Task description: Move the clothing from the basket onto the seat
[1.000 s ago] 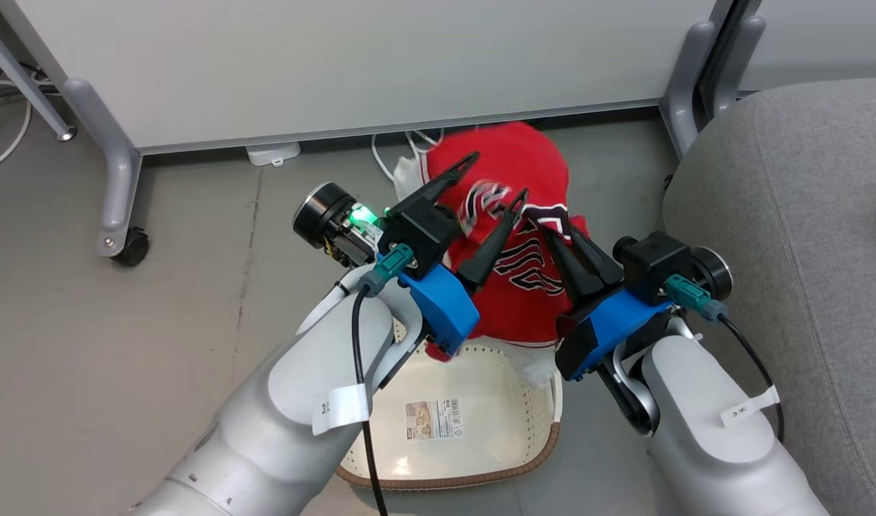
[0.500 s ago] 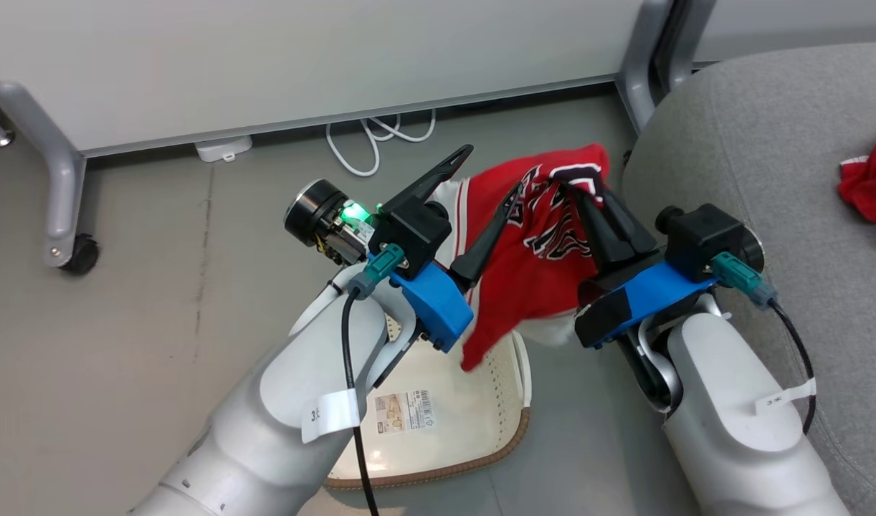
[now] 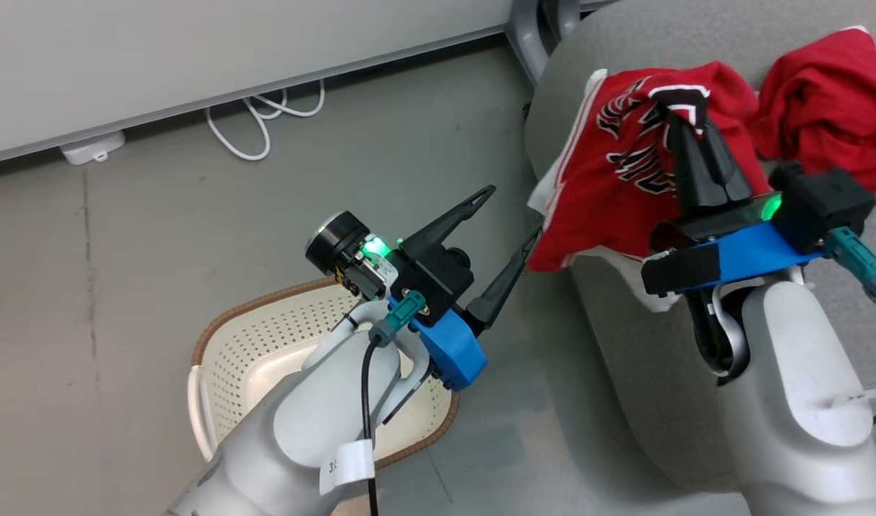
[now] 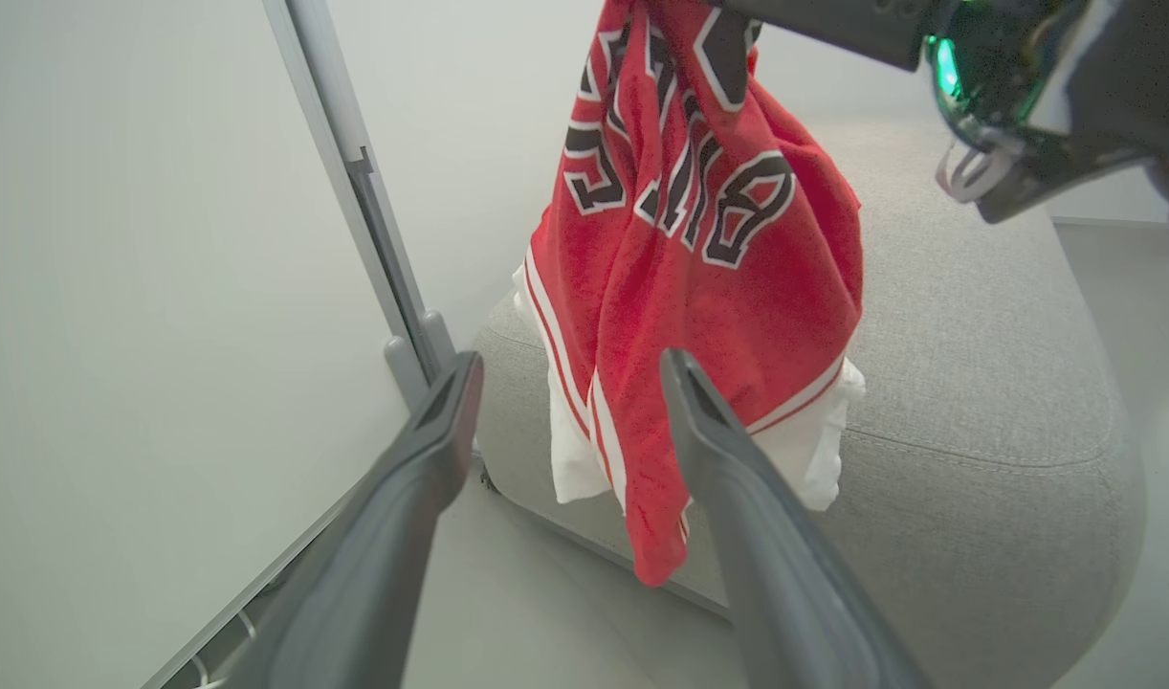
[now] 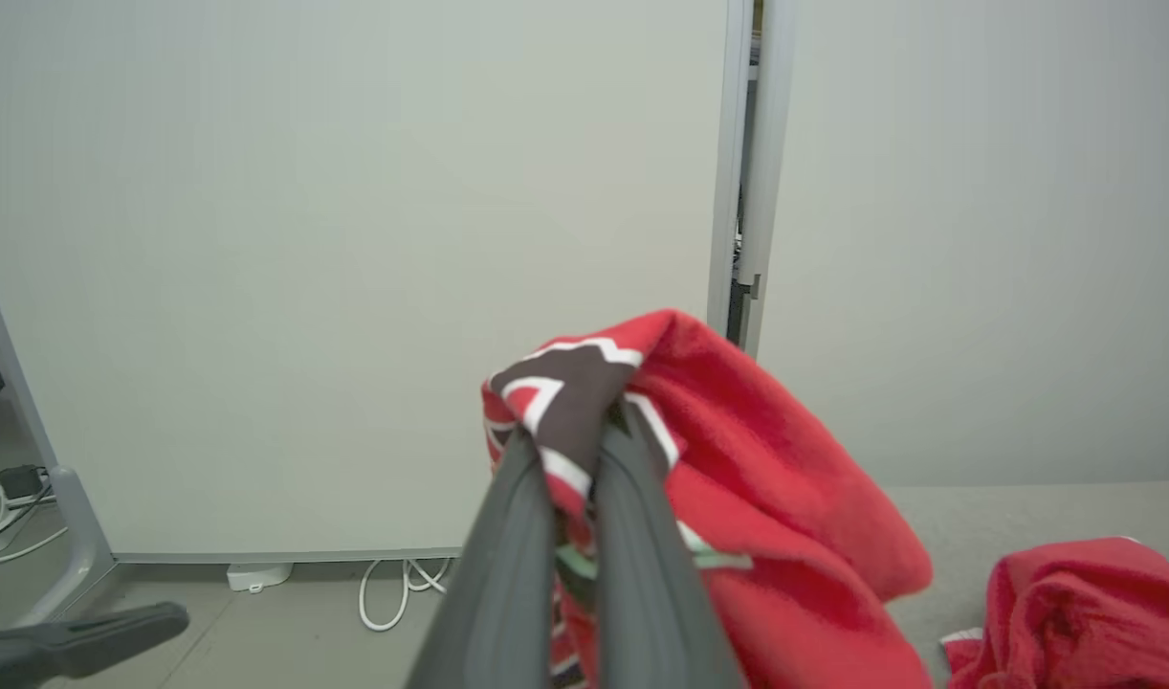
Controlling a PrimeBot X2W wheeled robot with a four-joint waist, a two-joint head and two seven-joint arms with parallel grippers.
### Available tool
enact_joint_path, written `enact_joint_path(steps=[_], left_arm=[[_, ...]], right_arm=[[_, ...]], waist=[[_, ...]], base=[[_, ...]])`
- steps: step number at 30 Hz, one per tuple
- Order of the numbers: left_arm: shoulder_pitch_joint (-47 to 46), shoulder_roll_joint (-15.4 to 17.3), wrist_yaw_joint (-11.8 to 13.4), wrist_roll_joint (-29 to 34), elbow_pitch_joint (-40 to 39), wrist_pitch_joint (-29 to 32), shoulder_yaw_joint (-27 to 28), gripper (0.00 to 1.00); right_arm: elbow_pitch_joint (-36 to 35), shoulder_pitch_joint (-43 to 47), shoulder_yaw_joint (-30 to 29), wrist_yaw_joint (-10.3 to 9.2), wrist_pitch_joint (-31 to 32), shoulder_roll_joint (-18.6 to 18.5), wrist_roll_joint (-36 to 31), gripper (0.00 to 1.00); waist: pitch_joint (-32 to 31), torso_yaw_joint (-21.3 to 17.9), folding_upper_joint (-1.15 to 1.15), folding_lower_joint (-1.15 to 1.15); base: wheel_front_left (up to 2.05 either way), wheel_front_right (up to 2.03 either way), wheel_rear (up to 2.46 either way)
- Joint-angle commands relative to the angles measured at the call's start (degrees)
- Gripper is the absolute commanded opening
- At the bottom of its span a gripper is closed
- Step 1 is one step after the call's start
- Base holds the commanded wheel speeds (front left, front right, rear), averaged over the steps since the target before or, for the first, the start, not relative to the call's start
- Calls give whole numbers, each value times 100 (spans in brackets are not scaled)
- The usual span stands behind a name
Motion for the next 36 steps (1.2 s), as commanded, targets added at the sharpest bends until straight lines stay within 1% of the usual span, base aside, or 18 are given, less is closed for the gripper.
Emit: enact_joint_path(steps=[1, 9, 14, 20, 25, 32, 36], left_arm=[[71, 27, -36, 45, -50, -27, -42, 100], [193, 78, -44, 98, -171, -26, -248, 100], [199, 93, -35, 94, -186, -27, -377, 100], [193, 112, -37, 66, -199, -27, -447, 100], [137, 140, -38, 27, -213, -27, -446, 100], [-92, 216, -38, 55, -258, -27, -346, 100], [-330, 282, -37, 142, -284, -27, -317, 100]], right_arm=[[-108, 112, -89, 1, -4, 3, -73, 0], [-639, 367, -755, 1, -5, 2, -224, 0], [-920, 622, -1168, 1, -4, -6, -279, 0], [-1115, 890, -1496, 1, -4, -4, -308, 0], [-1197, 986, -1558, 1, -4, -2, -302, 0], [-1352, 492, -1611, 1, -4, 2, -230, 0], [-1466, -119, -1740, 1, -4, -71, -168, 0]], waist=[[124, -196, 0, 0], [304, -617, 0, 0], [387, -806, 0, 0], [414, -925, 0, 0], [455, -989, 0, 0], [743, -953, 0, 0], [1112, -897, 0, 0]], base=[[0, 0, 0], [0, 0, 0], [0, 0, 0], [0, 0, 0], [0, 0, 0], [0, 0, 0], [0, 0, 0]])
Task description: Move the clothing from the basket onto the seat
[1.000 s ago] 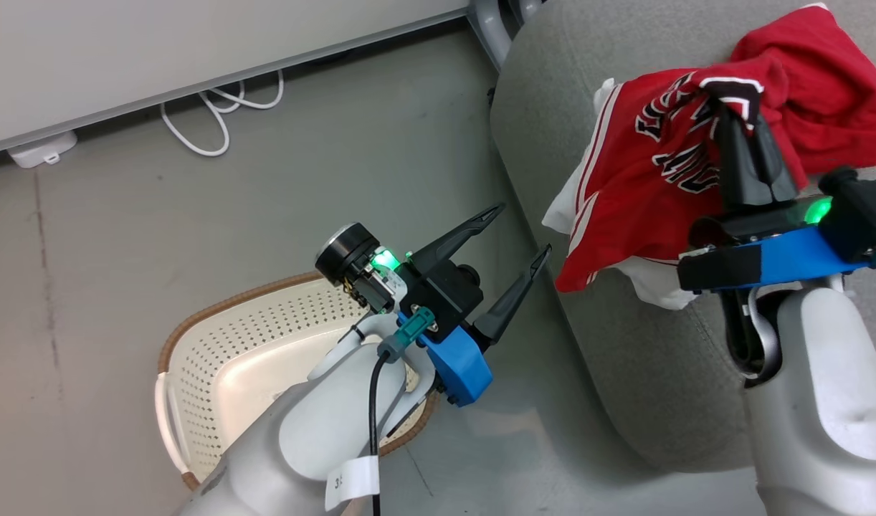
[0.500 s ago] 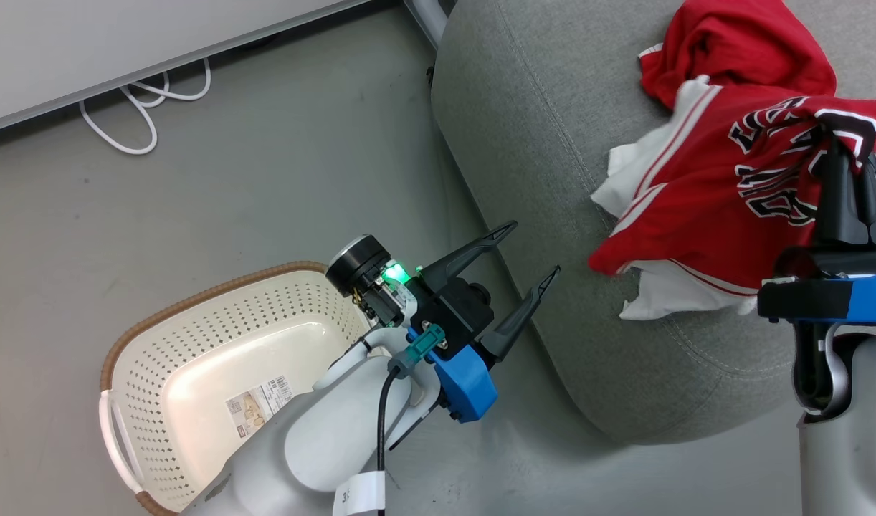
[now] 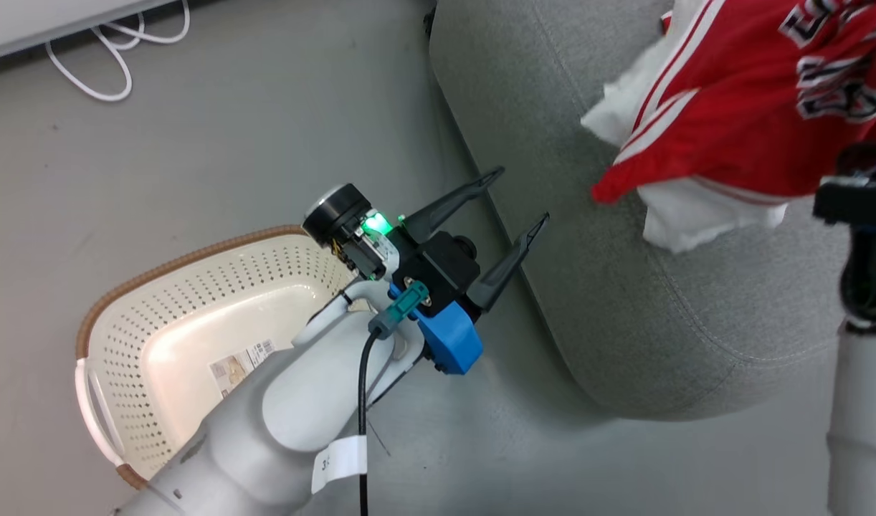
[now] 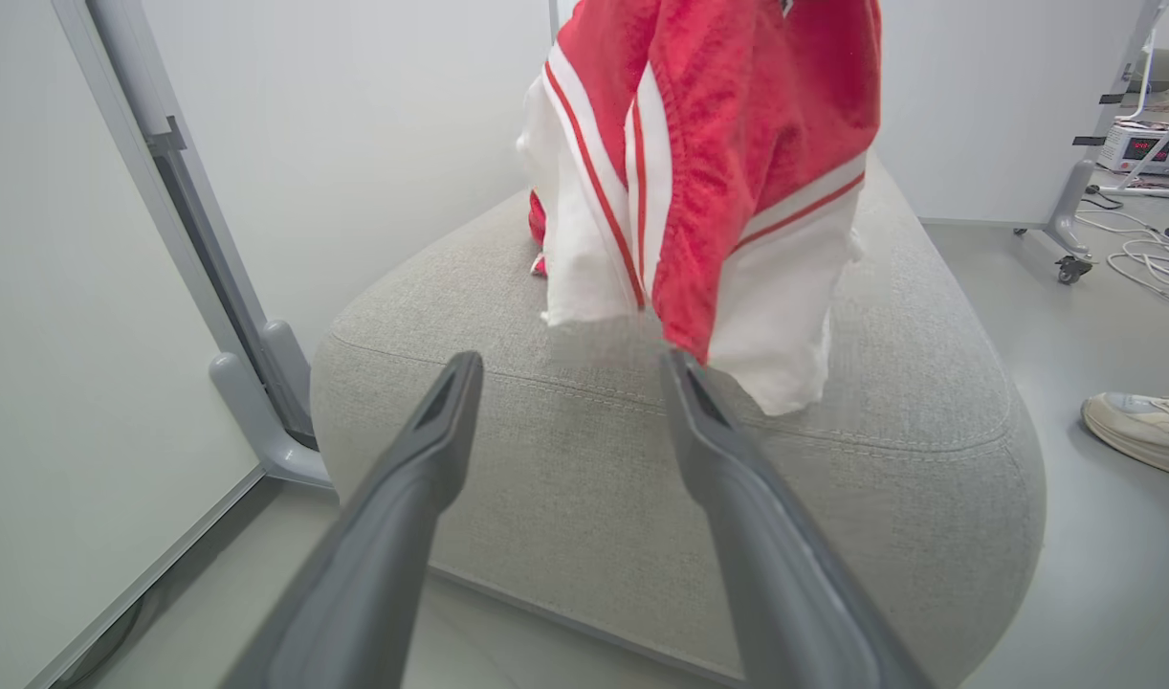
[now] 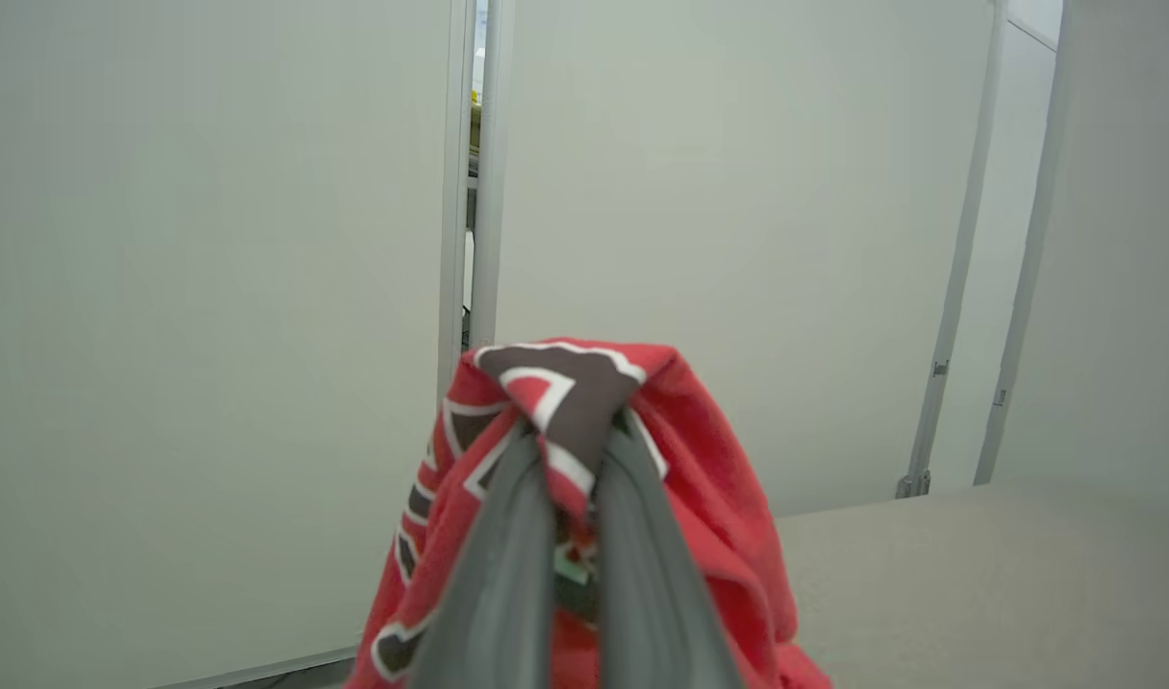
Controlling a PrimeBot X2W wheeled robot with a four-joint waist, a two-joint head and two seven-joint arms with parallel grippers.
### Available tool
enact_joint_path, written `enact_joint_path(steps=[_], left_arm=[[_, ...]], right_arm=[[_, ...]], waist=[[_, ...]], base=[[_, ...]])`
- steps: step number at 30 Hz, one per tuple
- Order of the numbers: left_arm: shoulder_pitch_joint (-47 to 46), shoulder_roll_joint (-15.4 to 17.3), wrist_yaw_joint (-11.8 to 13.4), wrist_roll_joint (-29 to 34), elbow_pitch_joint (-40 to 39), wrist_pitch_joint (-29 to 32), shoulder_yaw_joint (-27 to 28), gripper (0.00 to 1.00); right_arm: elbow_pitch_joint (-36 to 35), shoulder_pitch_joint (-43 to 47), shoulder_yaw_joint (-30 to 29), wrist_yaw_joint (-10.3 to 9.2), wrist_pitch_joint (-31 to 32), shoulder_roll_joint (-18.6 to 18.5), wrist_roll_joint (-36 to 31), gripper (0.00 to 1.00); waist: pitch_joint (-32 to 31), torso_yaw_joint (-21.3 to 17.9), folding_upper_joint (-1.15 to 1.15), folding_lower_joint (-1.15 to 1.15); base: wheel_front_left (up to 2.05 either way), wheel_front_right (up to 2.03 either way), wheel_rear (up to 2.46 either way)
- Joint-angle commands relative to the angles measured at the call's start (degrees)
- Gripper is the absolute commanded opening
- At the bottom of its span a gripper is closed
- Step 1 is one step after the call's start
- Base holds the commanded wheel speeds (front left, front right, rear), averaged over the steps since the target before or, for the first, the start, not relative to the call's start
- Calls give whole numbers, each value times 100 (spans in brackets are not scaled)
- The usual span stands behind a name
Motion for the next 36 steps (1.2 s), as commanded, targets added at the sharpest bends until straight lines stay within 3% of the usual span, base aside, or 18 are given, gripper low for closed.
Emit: enact_joint_path(steps=[1, 6, 12, 19, 36], left_arm=[[-110, 65, -10, 48, -10, -26, 26, 100], [-476, 195, -9, 147, -68, 36, 24, 100], [-891, 336, -10, 261, -236, 169, -12, 100], [-1207, 442, 15, 357, -468, 260, -26, 100], [-1392, 438, 64, 314, -595, 243, -123, 100]], right_arm=[[-68, -242, -50, 1, -4, -66, 23, 0], [-113, -1295, -505, 1, -4, -379, 65, 0], [151, -2449, -1269, 1, -3, -1136, 157, 0], [888, -2806, -1726, 1, -3, -1882, 52, 0], [2837, -1968, -1879, 1, -3, -1465, -276, 0]], waist=[[260, 42, 0, 0], [866, 112, 0, 0], [1579, 261, 0, 0], [2119, 330, 0, 0], [2410, 498, 0, 0]], base=[[0, 0, 0], [0, 0, 0], [0, 0, 0], [0, 0, 0], [0, 0, 0]])
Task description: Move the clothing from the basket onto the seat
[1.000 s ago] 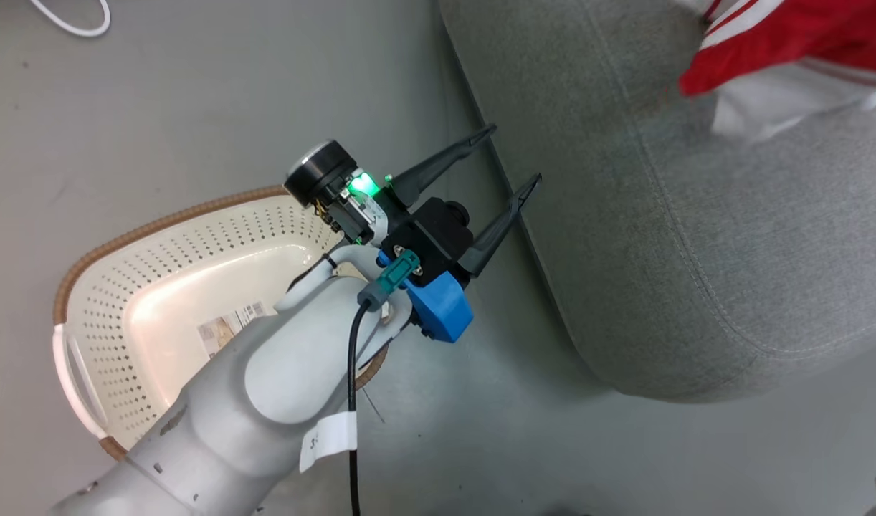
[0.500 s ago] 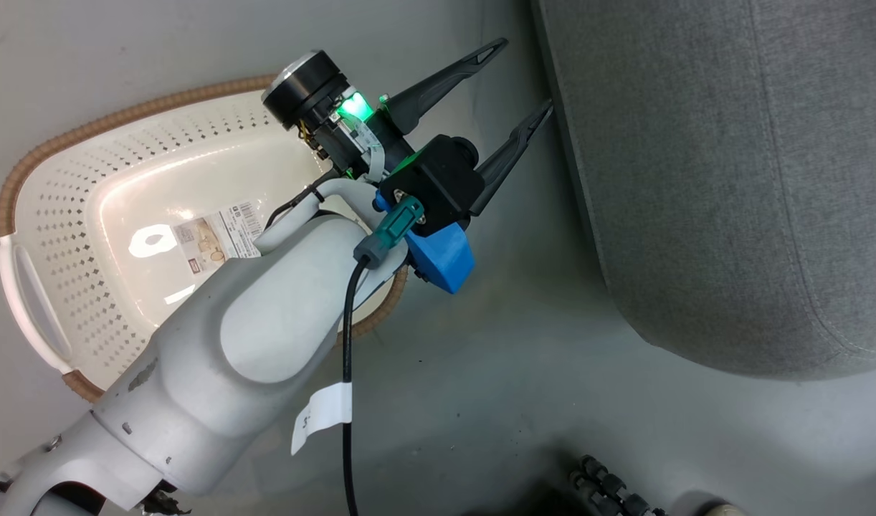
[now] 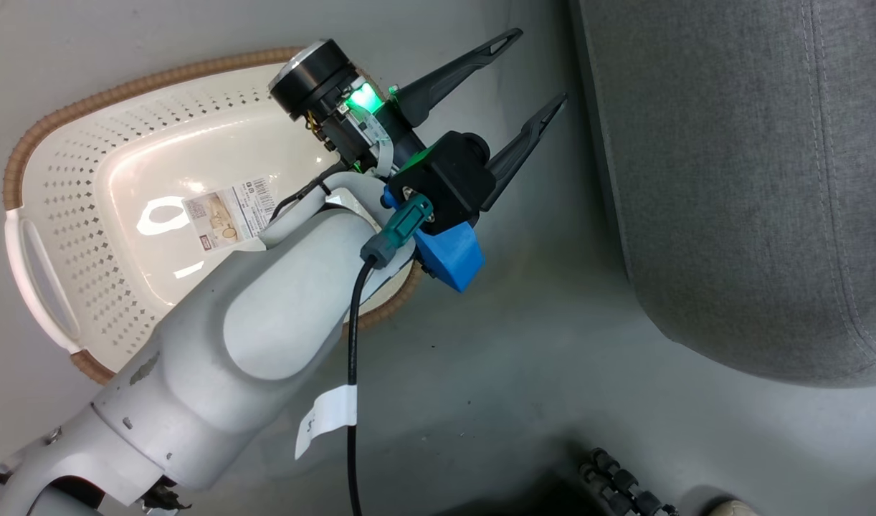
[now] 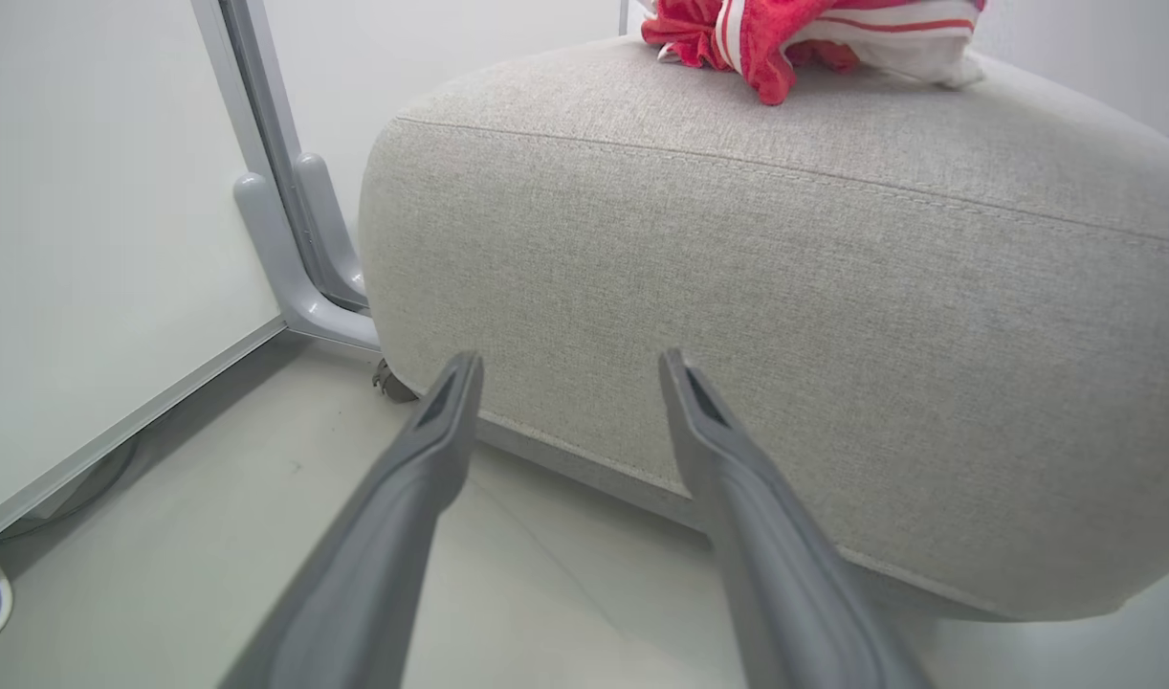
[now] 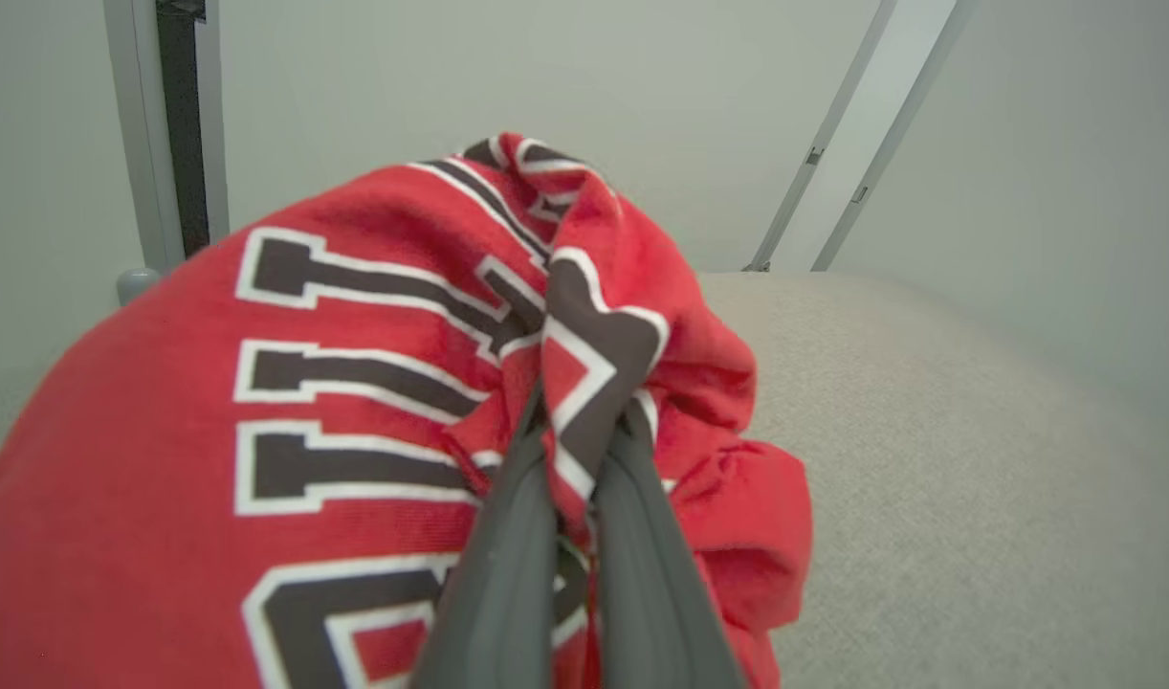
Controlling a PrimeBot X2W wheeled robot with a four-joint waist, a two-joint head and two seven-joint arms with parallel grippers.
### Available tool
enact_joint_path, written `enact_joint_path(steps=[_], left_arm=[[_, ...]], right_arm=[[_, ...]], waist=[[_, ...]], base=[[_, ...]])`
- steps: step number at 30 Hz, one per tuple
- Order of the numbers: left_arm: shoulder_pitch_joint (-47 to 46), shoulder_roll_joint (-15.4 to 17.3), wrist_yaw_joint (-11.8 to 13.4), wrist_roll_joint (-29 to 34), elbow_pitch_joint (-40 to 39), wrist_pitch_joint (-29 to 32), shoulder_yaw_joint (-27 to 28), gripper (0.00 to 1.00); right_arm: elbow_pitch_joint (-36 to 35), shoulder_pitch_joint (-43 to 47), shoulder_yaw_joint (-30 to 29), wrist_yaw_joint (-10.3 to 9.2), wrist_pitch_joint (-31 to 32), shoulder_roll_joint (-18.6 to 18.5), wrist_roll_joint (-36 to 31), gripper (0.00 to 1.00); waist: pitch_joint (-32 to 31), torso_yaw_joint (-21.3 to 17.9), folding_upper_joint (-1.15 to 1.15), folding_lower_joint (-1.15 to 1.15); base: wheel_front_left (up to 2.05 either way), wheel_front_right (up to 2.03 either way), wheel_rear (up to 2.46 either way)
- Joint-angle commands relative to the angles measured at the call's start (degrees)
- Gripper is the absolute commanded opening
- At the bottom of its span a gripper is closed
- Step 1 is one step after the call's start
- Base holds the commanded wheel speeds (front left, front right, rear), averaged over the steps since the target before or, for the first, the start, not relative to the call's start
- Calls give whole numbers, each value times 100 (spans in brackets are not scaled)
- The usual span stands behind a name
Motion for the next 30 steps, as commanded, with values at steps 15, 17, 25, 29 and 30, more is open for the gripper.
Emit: enact_joint_path(steps=[15, 17, 25, 29, 30], left_arm=[[408, -165, 254, -327, 225, -290, 231, 100], [513, -197, 316, -402, 178, -297, 370, 100], [1154, -184, 566, -591, -201, -297, 1166, 100], [1604, -165, 670, -643, -335, -298, 1724, 100], [1714, -154, 685, -645, -353, -298, 1865, 100]], right_arm=[[-1457, 1636, -5, 1, -3, 230, 5, 100], [-1729, 1879, 105, 1, -3, 261, 23, 100], [-2538, 2486, 834, 1, -2, 574, -30, 100], [-2681, 2694, 1468, 0, -2, 709, -62, 100], [-2690, 2722, 1619, 0, -2, 730, -56, 100]], waist=[[-1135, 116, 0, -1], [-1378, 163, 0, -1], [-2201, 418, 0, -1], [-2617, 598, 0, -1], [-2714, 638, 0, -1]], base=[[0, 0, 0], [0, 0, 0], [0, 0, 0], [0, 0, 0], [0, 0, 0]])
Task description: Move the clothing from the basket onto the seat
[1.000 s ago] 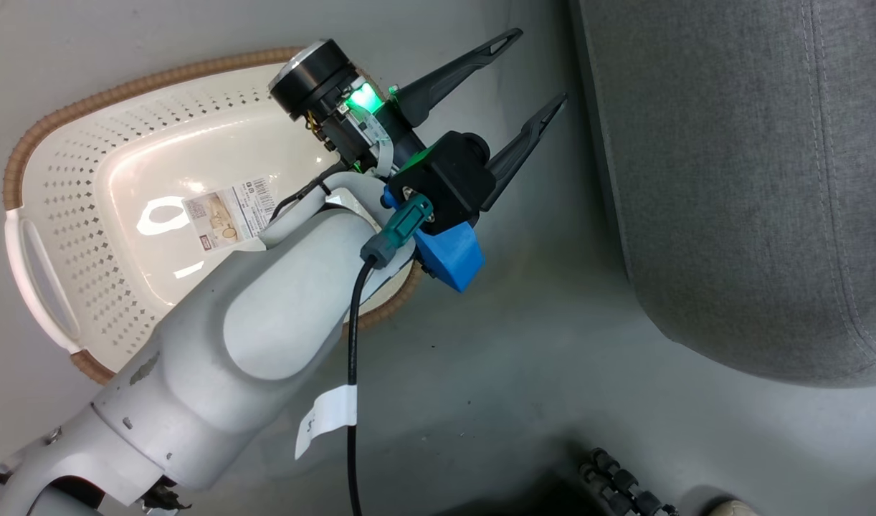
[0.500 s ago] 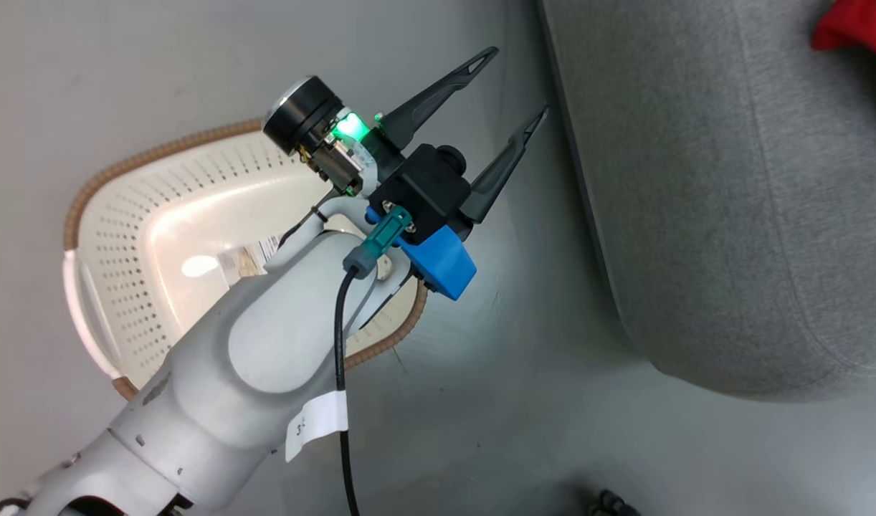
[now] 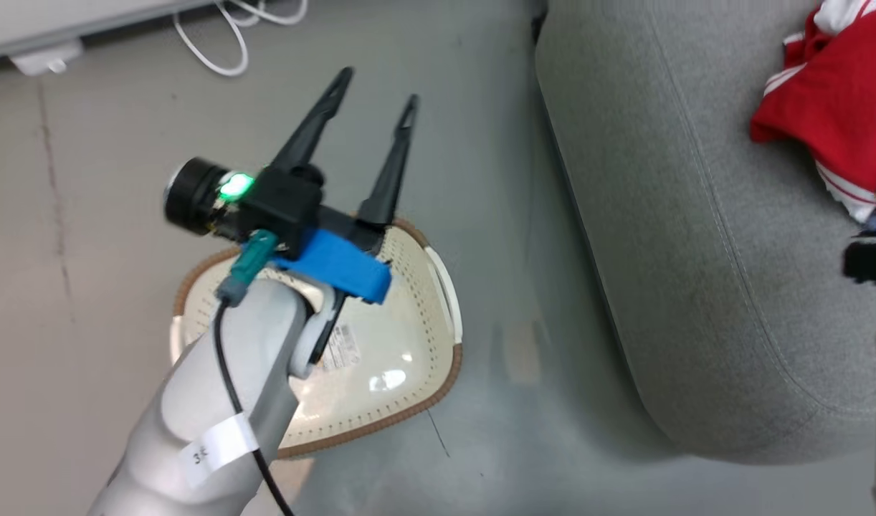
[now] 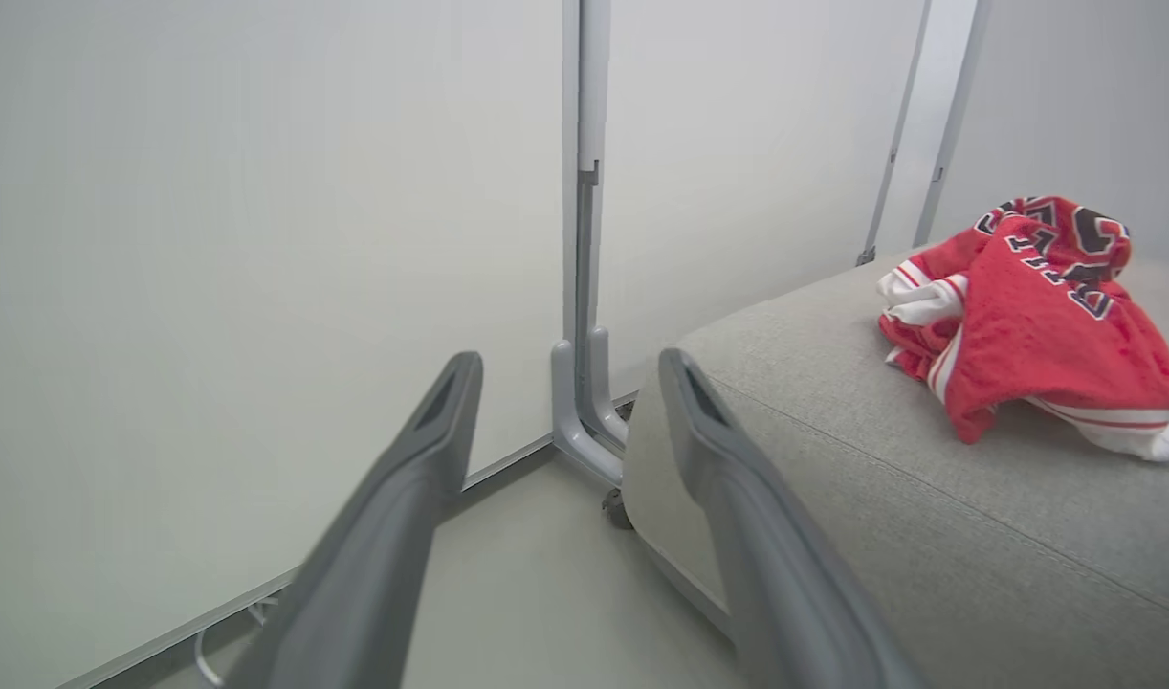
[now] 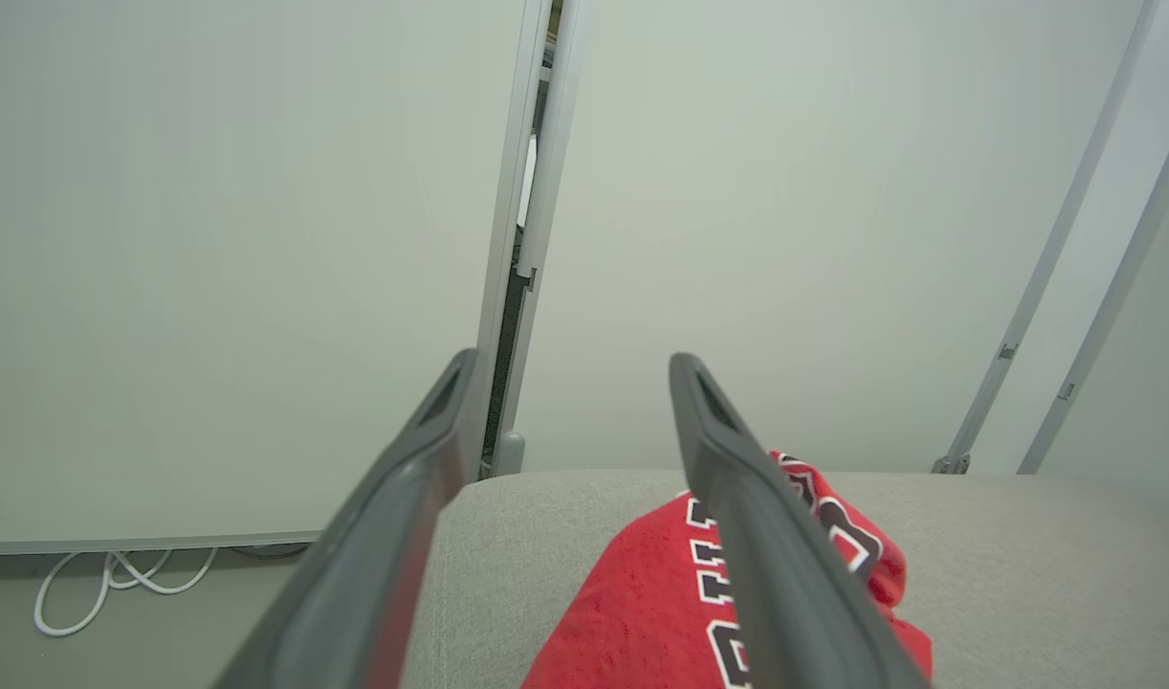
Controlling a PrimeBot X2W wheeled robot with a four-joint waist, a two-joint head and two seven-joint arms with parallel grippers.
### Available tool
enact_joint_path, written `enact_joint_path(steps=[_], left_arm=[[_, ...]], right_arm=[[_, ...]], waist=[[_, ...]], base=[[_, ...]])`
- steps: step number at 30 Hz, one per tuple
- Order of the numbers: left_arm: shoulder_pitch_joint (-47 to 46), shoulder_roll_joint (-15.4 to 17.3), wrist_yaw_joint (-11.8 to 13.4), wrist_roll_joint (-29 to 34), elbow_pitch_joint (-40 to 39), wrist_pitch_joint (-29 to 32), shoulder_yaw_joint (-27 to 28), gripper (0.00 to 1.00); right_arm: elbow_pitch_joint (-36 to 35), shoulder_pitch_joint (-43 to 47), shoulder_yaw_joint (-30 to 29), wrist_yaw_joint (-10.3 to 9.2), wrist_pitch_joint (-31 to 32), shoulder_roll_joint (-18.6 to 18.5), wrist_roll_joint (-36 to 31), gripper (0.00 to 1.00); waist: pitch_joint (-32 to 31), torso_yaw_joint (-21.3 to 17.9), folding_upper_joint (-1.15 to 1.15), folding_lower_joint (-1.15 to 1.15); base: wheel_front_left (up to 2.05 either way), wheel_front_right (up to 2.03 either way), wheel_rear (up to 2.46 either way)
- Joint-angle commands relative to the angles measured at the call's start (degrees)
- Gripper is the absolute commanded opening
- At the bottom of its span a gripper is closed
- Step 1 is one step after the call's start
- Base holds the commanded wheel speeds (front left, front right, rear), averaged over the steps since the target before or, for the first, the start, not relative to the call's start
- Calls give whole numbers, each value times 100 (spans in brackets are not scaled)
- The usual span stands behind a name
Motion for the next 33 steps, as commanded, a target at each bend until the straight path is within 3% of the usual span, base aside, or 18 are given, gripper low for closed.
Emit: enact_joint_path(steps=[1, 10, 22, 33], left_arm=[[95, 32, 22, -34, -35, -26, 74, 100], [1203, -56, -15, 187, -139, -27, 1276, 100], [2330, -365, -225, 544, -314, -27, 2287, 100], [2891, -576, -453, 793, -429, -28, 2781, 100]], right_arm=[[-22, 95, 40, -1, -2, 19, 9, 100], [204, 527, 938, -1, -2, 290, 2, 100], [709, 1347, 1181, -1, -2, 546, 141, 100], [965, 1845, 1178, -1, -3, 682, 183, 100]], waist=[[-350, 229, 0, 0], [-1142, 666, 0, 0], [-1849, 979, 0, 0], [-2070, 1082, 0, 0]], base=[[0, 0, 0], [0, 0, 0], [0, 0, 0], [0, 0, 0]])
